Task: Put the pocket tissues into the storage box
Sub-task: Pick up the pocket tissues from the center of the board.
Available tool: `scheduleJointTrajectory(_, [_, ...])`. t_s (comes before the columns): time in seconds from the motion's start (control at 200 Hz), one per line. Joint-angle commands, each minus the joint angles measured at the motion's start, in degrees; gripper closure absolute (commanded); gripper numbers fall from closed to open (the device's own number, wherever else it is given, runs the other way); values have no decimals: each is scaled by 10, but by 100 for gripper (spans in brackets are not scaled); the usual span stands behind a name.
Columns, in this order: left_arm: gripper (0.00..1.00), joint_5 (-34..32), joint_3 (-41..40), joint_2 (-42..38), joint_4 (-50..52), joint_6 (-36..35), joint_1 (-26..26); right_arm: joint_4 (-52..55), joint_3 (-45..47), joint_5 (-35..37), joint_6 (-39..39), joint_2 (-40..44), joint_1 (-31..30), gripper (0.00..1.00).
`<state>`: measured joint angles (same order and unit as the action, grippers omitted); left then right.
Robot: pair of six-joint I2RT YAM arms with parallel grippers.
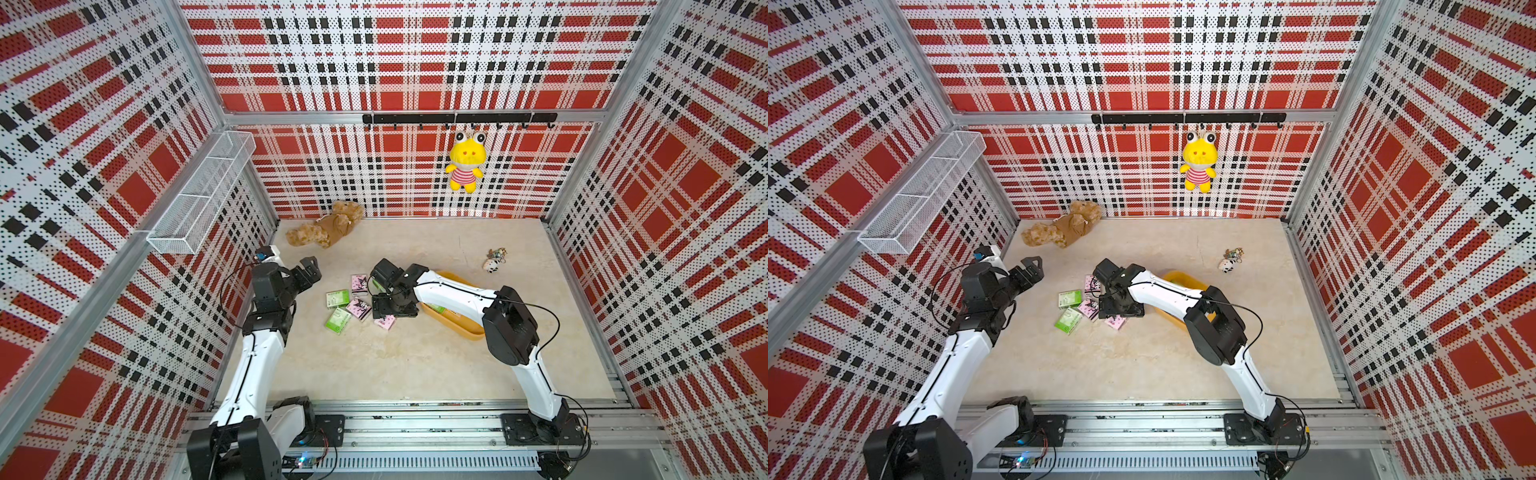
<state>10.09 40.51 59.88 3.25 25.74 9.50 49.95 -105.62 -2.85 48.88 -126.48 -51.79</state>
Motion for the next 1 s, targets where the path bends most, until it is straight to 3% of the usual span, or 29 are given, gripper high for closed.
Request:
scheduleJointTrajectory(0.0, [1, 2, -17, -9, -10, 7, -5, -2, -9, 8, 46, -18, -5, 11])
scheduleJointTrajectory(0.336, [1, 16, -17, 18, -32, 12, -20, -3, -25, 40, 116, -39, -10, 10])
scheduleJointTrajectory(0.726, [1, 15, -16, 22, -32, -7, -19, 11, -43, 49, 124, -66, -12, 11])
scheduleJointTrajectory(0.872, [1, 17, -15, 21, -30, -11, -13, 8, -44, 45, 121, -71, -13, 21])
scheduleJointTrajectory(0.992, [1, 19, -13, 21, -30, -11, -9, 6, -47, 36, 116, -78, -12, 37])
